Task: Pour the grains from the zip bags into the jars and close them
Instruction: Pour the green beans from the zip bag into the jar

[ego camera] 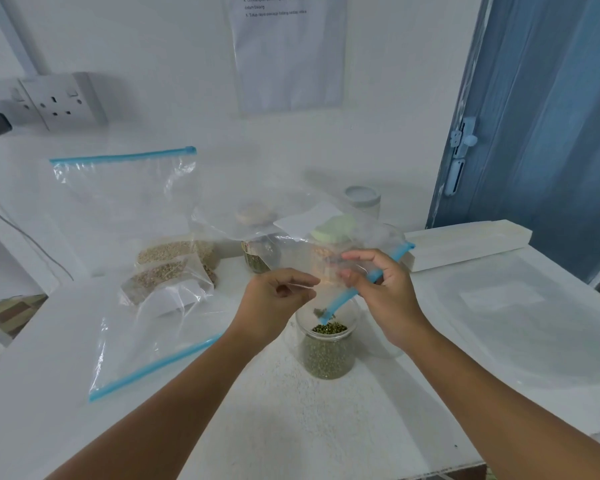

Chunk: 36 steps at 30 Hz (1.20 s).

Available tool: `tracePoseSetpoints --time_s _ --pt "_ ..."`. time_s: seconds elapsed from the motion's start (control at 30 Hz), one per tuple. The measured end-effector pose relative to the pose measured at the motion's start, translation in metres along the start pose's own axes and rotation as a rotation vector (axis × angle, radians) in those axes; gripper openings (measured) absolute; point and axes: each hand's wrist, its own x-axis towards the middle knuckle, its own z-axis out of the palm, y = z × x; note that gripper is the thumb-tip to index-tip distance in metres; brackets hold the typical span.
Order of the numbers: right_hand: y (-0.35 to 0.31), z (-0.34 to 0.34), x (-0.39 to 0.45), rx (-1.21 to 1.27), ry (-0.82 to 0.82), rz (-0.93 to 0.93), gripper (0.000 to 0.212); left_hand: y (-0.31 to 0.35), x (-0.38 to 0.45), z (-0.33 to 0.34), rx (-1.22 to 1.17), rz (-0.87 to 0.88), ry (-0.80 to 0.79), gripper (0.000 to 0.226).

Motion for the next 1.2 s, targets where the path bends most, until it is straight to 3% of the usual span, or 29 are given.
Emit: tracePoseSetpoints --time_s 0.37,0.93,1.2 --pt "0.0022 -0.006 -0.0007 0.021 -0.035 0.021 0.035 -0.0009 0.0028 0.0029 0.056 0.046 -0.013 0.019" --pt "0.0053 -0.0006 -0.0011 -0.069 0.028 -0.009 0.029 -0.0032 0.0049 0.0046 0.28 0.123 -0.028 0.028" --pt "0.0021 0.0036 -0.0038 -0.027 -0.002 0.017 0.03 0.0015 0.0027 0.0035 0.238 0.114 -0.071 0.025"
